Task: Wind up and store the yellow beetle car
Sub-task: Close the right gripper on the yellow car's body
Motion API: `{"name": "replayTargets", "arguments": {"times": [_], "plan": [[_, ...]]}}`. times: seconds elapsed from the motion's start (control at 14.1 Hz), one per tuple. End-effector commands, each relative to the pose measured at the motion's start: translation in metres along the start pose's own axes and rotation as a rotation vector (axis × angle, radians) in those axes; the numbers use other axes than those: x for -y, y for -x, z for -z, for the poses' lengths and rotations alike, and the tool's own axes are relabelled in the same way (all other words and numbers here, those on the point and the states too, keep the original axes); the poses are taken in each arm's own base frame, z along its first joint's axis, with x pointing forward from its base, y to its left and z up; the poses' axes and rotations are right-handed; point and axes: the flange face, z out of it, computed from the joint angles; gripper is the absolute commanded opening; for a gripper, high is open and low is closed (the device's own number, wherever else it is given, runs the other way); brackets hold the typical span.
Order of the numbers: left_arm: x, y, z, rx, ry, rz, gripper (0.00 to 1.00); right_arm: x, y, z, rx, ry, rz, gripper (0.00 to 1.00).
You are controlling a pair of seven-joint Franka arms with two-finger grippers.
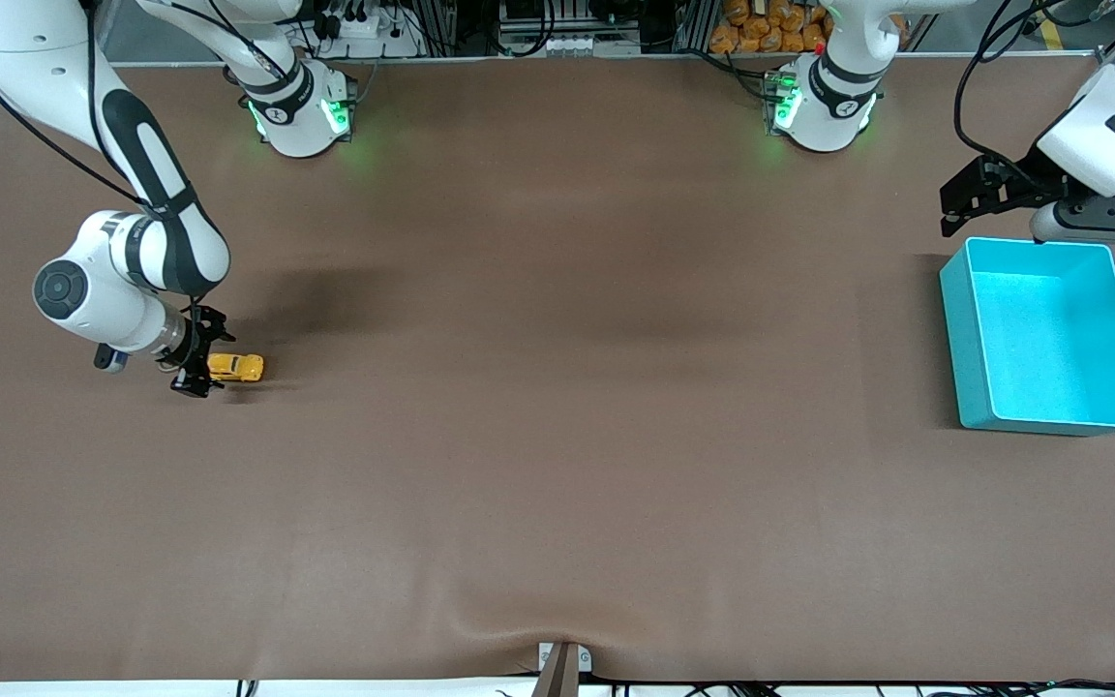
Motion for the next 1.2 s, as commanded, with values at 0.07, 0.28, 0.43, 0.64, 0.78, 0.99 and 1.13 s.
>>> {"name": "replayTargets", "arguments": {"times": [0.07,0.28,0.43,0.64,0.78,0.99,1.13], "plan": [[0.0010,-0.0017,0.0048,-0.013,0.007,-0.005,1.00,-0.0007,-0.0018,-0.0048,0.004,-0.002,-0.023,0.79],[0.0010,-0.0017,0.0048,-0.013,0.007,-0.005,1.00,-0.0004,-0.0007,0.0003,0.006,-0.001,-0.024,0.73],[0.0010,-0.0017,0.0048,-0.013,0.007,-0.005,1.00,-0.0007,0.0001,-0.0007,0.006,0.002,-0.028,0.72],[0.0010,-0.0017,0.0048,-0.013,0.007,-0.005,1.00,-0.0012,0.0020,0.0024,0.007,0.007,-0.026,0.72],[0.0010,-0.0017,0.0048,-0.013,0.007,-0.005,1.00,-0.0012,0.0028,0.0024,0.007,0.007,-0.026,0.68],[0.0010,-0.0017,0.0048,-0.013,0.007,-0.005,1.00,-0.0015,0.0038,0.0036,0.008,0.013,-0.024,0.63],[0.0010,-0.0017,0.0048,-0.013,0.007,-0.005,1.00,-0.0015,0.0038,0.0036,0.007,0.013,-0.023,0.61]]}}
